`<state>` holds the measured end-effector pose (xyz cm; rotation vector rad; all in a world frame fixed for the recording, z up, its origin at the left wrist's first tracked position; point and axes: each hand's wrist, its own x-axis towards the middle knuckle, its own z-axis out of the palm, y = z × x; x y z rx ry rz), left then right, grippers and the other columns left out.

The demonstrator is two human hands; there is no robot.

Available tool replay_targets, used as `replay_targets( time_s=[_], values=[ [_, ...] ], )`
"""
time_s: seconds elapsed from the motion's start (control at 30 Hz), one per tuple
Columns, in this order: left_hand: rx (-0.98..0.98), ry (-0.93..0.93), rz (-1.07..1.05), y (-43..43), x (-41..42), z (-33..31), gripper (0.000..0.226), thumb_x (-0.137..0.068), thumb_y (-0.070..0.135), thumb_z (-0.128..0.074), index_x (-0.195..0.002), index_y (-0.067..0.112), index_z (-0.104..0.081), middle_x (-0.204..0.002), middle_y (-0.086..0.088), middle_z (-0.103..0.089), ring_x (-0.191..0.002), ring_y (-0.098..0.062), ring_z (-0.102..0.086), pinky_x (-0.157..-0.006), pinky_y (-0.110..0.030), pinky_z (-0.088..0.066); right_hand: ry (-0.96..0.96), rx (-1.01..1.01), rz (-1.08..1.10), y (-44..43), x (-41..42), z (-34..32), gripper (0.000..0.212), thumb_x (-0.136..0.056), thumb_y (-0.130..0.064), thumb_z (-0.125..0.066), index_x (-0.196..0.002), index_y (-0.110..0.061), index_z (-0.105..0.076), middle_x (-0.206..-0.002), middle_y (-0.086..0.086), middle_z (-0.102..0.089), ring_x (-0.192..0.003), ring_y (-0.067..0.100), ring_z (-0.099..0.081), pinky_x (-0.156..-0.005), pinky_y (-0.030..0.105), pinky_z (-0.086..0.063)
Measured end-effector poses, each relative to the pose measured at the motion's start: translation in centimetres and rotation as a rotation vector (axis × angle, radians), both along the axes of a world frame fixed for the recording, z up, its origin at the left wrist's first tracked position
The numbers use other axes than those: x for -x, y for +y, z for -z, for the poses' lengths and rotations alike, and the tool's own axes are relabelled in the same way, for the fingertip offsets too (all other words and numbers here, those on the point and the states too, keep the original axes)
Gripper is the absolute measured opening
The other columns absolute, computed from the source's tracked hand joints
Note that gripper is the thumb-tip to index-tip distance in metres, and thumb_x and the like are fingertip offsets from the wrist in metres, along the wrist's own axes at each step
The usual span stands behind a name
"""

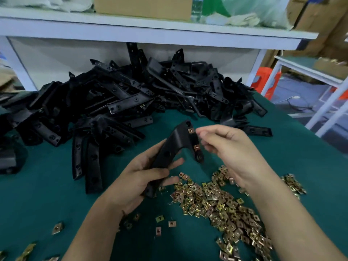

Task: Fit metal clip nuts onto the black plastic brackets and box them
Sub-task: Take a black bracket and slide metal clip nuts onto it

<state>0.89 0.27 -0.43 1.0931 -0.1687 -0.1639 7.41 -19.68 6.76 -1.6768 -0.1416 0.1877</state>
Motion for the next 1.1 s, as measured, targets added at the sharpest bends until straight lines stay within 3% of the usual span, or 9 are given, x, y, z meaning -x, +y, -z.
replay_targets(
  time_s=[0.1,0.17,0.27,0.37,0.5,0.8,1.0,1.1],
  values=[
    [-0.009,0.022,0.099,-1.5,0.4,-1.0,0.065,-0.091,-0.018,-0.05,-0.143,0.02,-0.055,-0.142,-0.007,-0.061,-0.129,-0.027,-0.06,-0.089,-0.036,-0.06,-0.023,-0.006,0.022,-2.2,1.1,-0.9,0.014,-0.091,-0.012,-0.07,-0.091,-0.022,-0.08,-0.077,-0.001,-0.069,-0.071,0.005,-0.063,-0.07,0.018,-0.053],
    [0.02,0.048,0.155,-2.9,1.0,-1.6,0.063,-0.089,-0.015,-0.054,-0.142,0.019,-0.058,-0.141,-0.009,-0.062,-0.128,-0.028,-0.061,-0.086,-0.033,-0.06,-0.028,0.022,0.079,-4.1,2.1,-1.2,0.011,-0.09,-0.013,-0.072,-0.092,-0.021,-0.078,-0.073,-0.002,-0.066,-0.065,0.005,-0.058,-0.064,0.018,-0.049],
    [0.026,0.073,0.232,-5.5,1.8,-2.0,0.06,-0.087,-0.011,-0.059,-0.136,0.024,-0.064,-0.142,-0.006,-0.061,-0.128,-0.027,-0.062,-0.086,-0.032,-0.059,0.044,-0.069,0.09,-7.3,4.4,-1.3,0.011,-0.092,-0.009,-0.068,-0.093,-0.015,-0.077,-0.079,0.005,-0.069,-0.066,0.009,-0.06,-0.065,0.023,-0.053],
    [-0.014,0.083,0.348,-8.5,2.4,-1.9,0.062,-0.091,-0.012,-0.058,-0.141,0.023,-0.059,-0.145,-0.005,-0.059,-0.131,-0.029,-0.058,-0.089,-0.034,-0.059,0.087,-0.14,0.132,-10.7,6.9,-1.0,0.014,-0.093,-0.005,-0.065,-0.091,-0.011,-0.078,-0.083,0.011,-0.071,-0.067,0.011,-0.061,-0.064,0.022,-0.054],
    [0.007,0.179,0.421,-12.5,3.2,-1.4,0.065,-0.088,-0.02,-0.055,-0.143,0.015,-0.055,-0.144,-0.006,-0.06,-0.13,-0.03,-0.059,-0.088,-0.037,-0.06,0.136,-0.164,0.231,-15.3,10.0,-0.2,0.016,-0.094,-0.004,-0.064,-0.091,-0.01,-0.078,-0.08,0.011,-0.069,-0.066,0.011,-0.06,-0.063,0.02,-0.055],
    [-0.033,0.212,0.552,-23.0,4.0,-2.0,0.068,-0.078,-0.02,-0.059,-0.132,0.02,-0.067,-0.137,-0.016,-0.064,-0.125,-0.033,-0.063,-0.089,-0.042,-0.059,0.114,-0.34,0.559,-24.6,17.1,2.1,0.016,-0.093,-0.005,-0.062,-0.101,0.001,-0.075,-0.069,0.009,-0.061,-0.06,0.014,-0.054,-0.061,0.019,-0.052],
    [-0.04,0.266,0.758,-29.9,4.7,-2.0,0.06,-0.089,-0.008,-0.056,-0.144,0.015,-0.053,-0.138,-0.017,-0.063,-0.128,-0.034,-0.06,-0.096,-0.046,-0.056,0.049,-0.256,0.802,-29.7,21.1,3.0,0.017,-0.095,-0.01,-0.062,-0.098,0.0,-0.075,-0.081,0.022,-0.067,-0.076,0.023,-0.061,-0.075,0.033,-0.054],
    [-0.102,0.312,0.801,-32.9,4.9,-1.6,0.059,-0.087,-0.002,-0.058,-0.142,0.021,-0.055,-0.136,-0.012,-0.066,-0.125,-0.029,-0.063,-0.093,-0.047,-0.058,0.048,-0.155,0.915,-31.6,22.6,3.6,0.013,-0.096,-0.01,-0.063,-0.096,-0.005,-0.075,-0.086,0.013,-0.074,-0.075,0.018,-0.064,-0.071,0.027,-0.057]
  ],
)
